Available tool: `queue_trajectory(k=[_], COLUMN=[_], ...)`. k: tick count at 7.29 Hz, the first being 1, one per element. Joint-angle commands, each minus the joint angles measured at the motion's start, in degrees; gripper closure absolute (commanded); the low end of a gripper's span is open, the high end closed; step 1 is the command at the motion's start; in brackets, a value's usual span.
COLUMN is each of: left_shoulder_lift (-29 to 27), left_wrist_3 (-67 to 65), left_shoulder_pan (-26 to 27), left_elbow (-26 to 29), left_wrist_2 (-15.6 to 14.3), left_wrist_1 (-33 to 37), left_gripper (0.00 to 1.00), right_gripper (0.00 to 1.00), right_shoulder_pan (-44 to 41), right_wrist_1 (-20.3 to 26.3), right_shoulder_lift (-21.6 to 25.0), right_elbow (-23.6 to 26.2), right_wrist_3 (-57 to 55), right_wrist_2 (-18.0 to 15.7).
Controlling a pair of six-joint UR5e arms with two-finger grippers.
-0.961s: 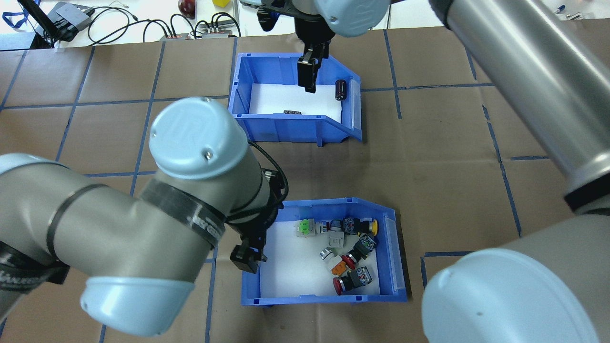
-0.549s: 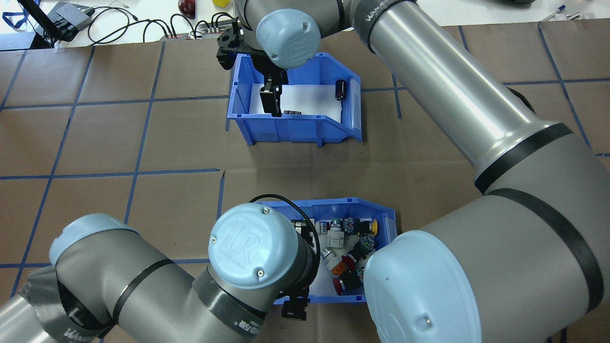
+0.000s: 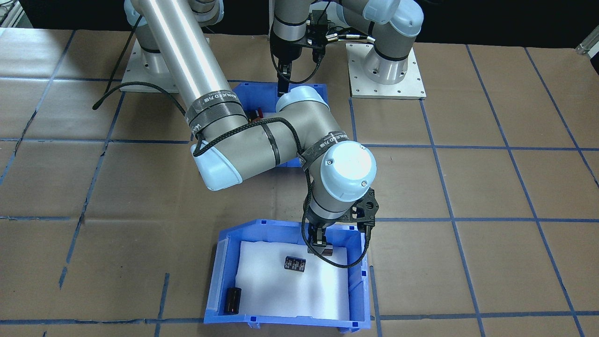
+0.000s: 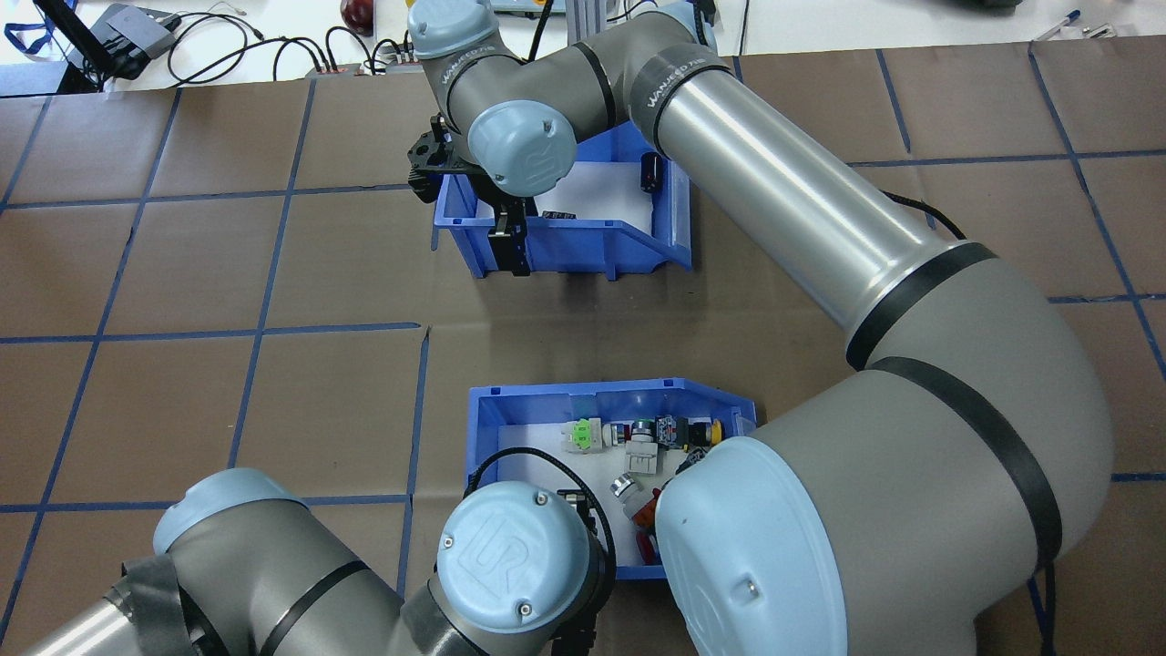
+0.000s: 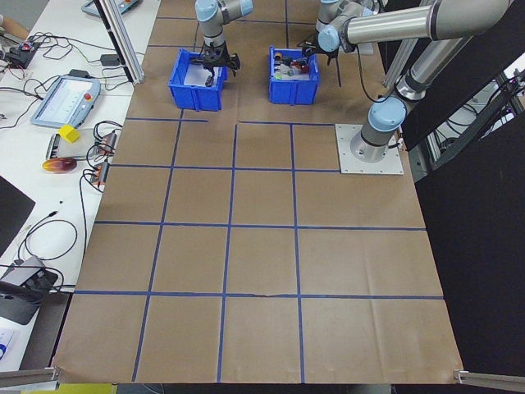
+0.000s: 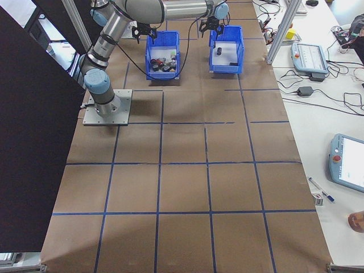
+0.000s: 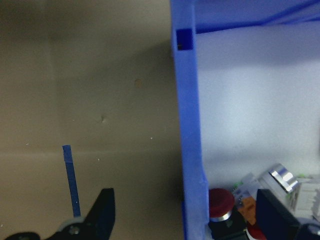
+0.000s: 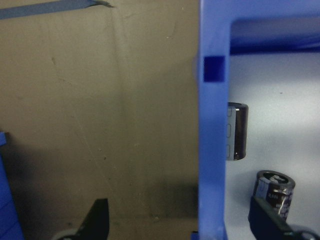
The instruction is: Place button box in front
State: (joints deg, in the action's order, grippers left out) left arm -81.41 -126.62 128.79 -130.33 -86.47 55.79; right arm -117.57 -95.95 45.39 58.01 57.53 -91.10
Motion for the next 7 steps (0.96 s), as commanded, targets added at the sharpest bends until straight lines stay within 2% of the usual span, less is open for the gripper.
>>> queue_trajectory(k=[1, 2, 3, 4, 5, 6, 7], left_shoulder_lift=[-2.7, -4.3, -4.7, -5.7, -6.3, -6.1, -5.4], left_wrist_3=[-0.6, -0.6, -0.5, -0.6, -0.3, 0.3, 0.5], left_shoulder_pan=[0.1, 0.1, 0.2, 0.2, 0.2, 0.2, 0.1], left_elbow=[-2.0, -1.9, -2.3, -2.4, -2.1, -2.2, -2.1], left_wrist_2=[0.1, 0.2, 0.4, 0.3, 0.2, -0.3, -1.1], left_wrist_1=[-1.8, -5.3, -10.6, -10.8, -11.4, -11.1, -11.1], left_gripper=[0.01, 0.2, 0.48, 0.64, 1.0, 1.0, 1.0], right_gripper=[0.25, 0.57, 0.78, 0.93, 0.94, 0.94, 0.95], right_shoulder_pan=[0.3, 0.3, 0.3, 0.3, 0.6, 1.4, 2.8], right_wrist_1=[-1.4, -1.4, -1.4, -1.5, -2.9, -3.4, -3.4], right_shoulder_lift=[0.0, -0.1, -0.2, -0.4, 0.4, 1.5, 3.2], right_elbow=[0.7, 0.7, 1.2, 0.6, 0.3, -0.3, -1.2], right_wrist_3=[0.0, 0.2, 0.9, 0.8, 1.4, 1.5, 3.2], right_wrist_2=[-0.2, -1.4, -2.5, -2.5, -2.5, -2.7, -5.2])
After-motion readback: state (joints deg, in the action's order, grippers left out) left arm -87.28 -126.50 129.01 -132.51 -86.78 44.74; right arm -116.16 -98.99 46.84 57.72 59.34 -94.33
